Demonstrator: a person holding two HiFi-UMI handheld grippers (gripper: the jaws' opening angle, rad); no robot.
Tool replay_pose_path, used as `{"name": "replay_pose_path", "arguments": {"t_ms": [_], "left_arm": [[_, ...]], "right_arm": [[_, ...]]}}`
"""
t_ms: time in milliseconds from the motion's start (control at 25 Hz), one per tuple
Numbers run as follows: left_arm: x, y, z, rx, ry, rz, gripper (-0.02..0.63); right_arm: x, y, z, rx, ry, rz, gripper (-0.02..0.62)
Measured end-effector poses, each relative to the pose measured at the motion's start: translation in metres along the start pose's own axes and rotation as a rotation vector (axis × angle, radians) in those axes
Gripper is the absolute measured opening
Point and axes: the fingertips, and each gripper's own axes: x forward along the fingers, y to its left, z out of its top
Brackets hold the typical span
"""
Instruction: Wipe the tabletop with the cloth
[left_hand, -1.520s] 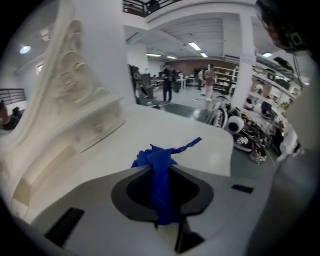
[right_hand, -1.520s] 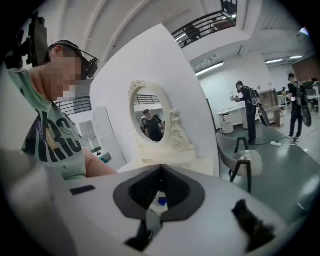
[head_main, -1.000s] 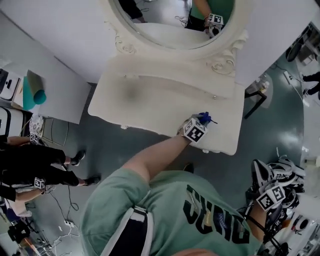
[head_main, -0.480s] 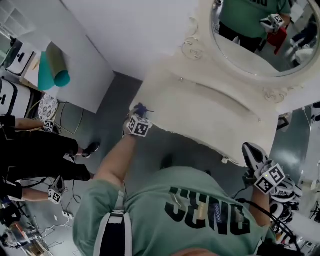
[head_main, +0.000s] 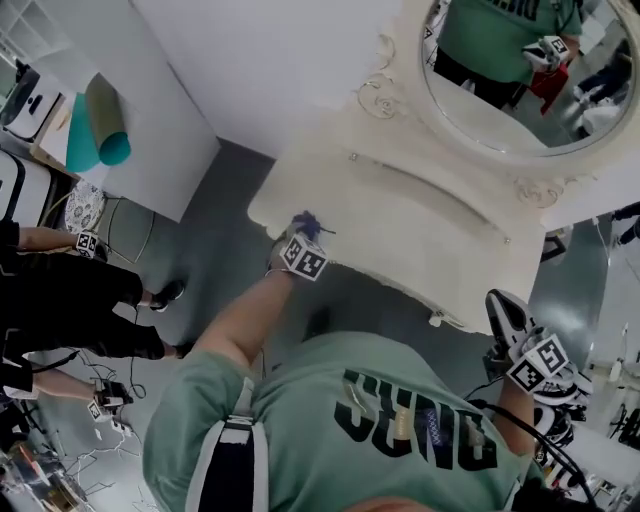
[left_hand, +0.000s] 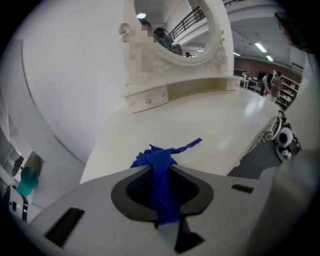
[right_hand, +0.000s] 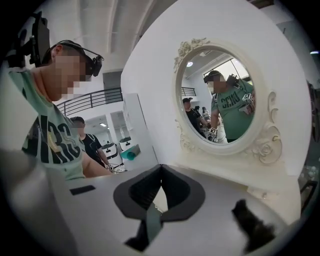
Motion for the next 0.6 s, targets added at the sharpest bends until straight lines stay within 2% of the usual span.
{"name": "replay_pose_path", "arguments": {"t_ms": [120,280,480,600], "left_arm": [[-0.006,-0.093,0.028,0.041,-0.028,-0.053,0.078],[-0.015,-0.253,0.080,0.123,-0.076,-0.163,0.077],[-0.037,-0.471,0.137,0.345,-0.139,-0.366,0.077],[-0.052,-0.577,0.150,0.495,-0.153,-0.497,0.077]], "right_arm": [[-0.056,-0.030,-0.013,0.017,-0.025,-0.025,0.012],[-0.153,-0.073,-0.035,0.022,-0.033,-0.082,0.012],[-0.278,-0.115,-0.066,0.059,-0.054,-0.193,0.012],[-0.339,-0.130,-0.078,0.081,-0.076,-0.274,0.012]]}}
